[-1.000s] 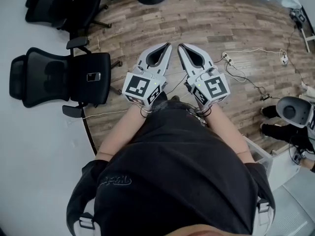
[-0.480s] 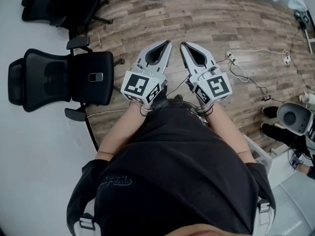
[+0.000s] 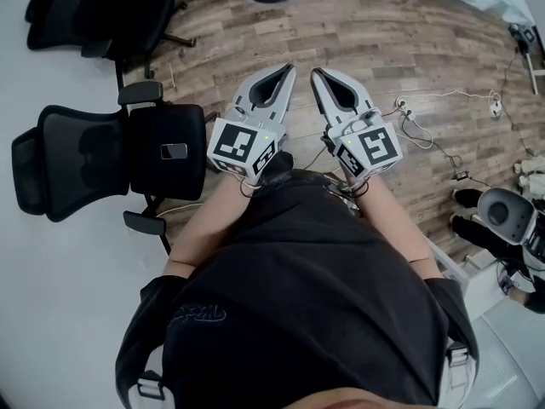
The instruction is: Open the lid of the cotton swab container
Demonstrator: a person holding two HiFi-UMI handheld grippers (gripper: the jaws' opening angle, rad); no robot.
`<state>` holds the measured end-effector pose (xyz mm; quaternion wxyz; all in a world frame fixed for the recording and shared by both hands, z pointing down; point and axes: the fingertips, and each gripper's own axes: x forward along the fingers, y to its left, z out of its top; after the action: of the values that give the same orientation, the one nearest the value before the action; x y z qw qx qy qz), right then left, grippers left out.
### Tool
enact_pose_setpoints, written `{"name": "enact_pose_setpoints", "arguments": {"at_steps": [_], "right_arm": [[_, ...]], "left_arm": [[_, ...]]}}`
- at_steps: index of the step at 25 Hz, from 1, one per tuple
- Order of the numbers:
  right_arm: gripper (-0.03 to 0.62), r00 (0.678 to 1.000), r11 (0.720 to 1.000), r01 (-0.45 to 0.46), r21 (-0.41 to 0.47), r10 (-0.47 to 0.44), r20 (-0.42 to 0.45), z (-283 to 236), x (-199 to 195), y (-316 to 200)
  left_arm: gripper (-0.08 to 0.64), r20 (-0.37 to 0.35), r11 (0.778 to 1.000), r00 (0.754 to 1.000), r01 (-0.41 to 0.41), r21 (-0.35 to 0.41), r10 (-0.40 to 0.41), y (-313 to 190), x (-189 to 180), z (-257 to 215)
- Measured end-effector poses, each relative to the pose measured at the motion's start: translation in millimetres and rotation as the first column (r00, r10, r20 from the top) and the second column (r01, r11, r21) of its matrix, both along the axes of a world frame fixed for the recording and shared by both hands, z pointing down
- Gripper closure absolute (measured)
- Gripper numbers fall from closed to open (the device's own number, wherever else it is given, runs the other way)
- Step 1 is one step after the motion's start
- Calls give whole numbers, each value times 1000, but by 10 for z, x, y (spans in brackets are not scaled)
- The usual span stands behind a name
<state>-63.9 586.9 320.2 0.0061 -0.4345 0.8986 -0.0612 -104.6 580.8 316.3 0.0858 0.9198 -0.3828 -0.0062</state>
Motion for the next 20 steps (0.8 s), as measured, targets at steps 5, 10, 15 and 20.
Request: {"name": "enact_pose_setpoints", "arguments": {"at_steps": [5,10,15,20], "right_arm": [[574,1000,1000,-12,-2,12,4,-58,-244,-260],[574,1000,1000,-11,4,11,7,-106,-353,-415],[574,1000,1000,-7,16,6,23,-148,-347,-537],[574,999,1000,23,14,-24,37,-122,-409,-744]], "left_arm": [[551,5,1000,1000,-17,-2,17,-275,-247,-55],[551,10,999,999,-33,-9,33,-407,-321,-38],[551,5,999,999,-36,-3,36,-527,-302,-83],[551,-9,1000,1000,-13,7,13,-723,-356,-149]]}}
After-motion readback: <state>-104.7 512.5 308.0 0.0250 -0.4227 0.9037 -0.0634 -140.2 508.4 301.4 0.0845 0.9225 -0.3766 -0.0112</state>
